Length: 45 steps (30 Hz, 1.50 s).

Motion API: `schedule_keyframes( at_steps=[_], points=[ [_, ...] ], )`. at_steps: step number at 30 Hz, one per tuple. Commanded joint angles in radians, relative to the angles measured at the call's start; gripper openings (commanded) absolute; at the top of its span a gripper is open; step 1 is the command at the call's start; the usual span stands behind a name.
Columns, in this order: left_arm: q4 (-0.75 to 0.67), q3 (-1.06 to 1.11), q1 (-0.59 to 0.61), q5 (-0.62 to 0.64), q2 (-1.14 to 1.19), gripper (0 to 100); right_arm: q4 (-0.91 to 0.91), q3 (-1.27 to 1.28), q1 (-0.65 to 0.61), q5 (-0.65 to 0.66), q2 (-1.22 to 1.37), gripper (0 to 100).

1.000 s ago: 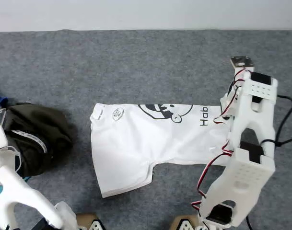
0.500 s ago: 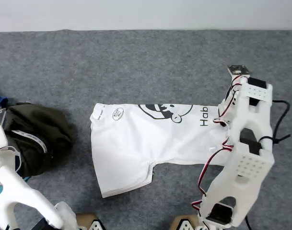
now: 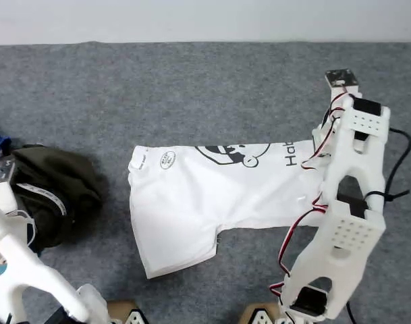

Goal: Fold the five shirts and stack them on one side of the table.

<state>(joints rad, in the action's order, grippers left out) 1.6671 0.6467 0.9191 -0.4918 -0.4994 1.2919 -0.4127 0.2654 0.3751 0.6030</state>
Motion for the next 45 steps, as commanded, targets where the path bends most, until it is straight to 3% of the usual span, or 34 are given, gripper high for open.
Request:
schedule_keyframes(
  at_steps=[1, 3, 9, 19, 23, 27, 30, 37, 42, 45],
  points=[
    [-0.015, -0.007, -0.008, 0.003, -0.026, 1, 0.007, -0.060, -0.007, 0.014, -0.007, 1.6],
    [-0.014, -0.007, -0.008, 0.003, -0.026, 1, 0.048, -0.060, -0.012, 0.014, -0.010, 3.9],
    [-0.008, -0.008, -0.008, 0.002, -0.026, 1, 0.186, -0.060, -0.019, 0.012, -0.079, 23.5],
    [0.087, -0.142, -0.092, 0.032, -0.029, 1, 0.387, -0.060, -0.053, 0.046, -0.285, 23.6],
    [0.087, -0.249, 0.000, 0.064, -0.025, 1, 0.504, -0.054, -0.140, 0.172, -0.346, 19.6],
    [0.084, -0.275, 0.110, 0.049, -0.020, 1, 0.504, 0.008, -0.219, 0.287, -0.433, 13.1],
    [0.084, -0.272, 0.155, 0.011, -0.020, 1, 0.504, 0.092, -0.326, 0.391, -0.509, 14.3],
    [0.015, -0.239, 0.207, -0.069, -0.018, 1, 0.503, 0.489, -0.708, 0.430, -0.765, 25.3],
    [-0.166, -0.082, 0.253, -0.097, -0.018, 7, 0.423, 0.735, -1.020, 0.376, -0.911, 25.3],
    [-0.203, -0.019, 0.272, -0.109, -0.018, 10, 0.320, 0.833, -1.150, 0.345, -0.941, 25.4]
  ],
)
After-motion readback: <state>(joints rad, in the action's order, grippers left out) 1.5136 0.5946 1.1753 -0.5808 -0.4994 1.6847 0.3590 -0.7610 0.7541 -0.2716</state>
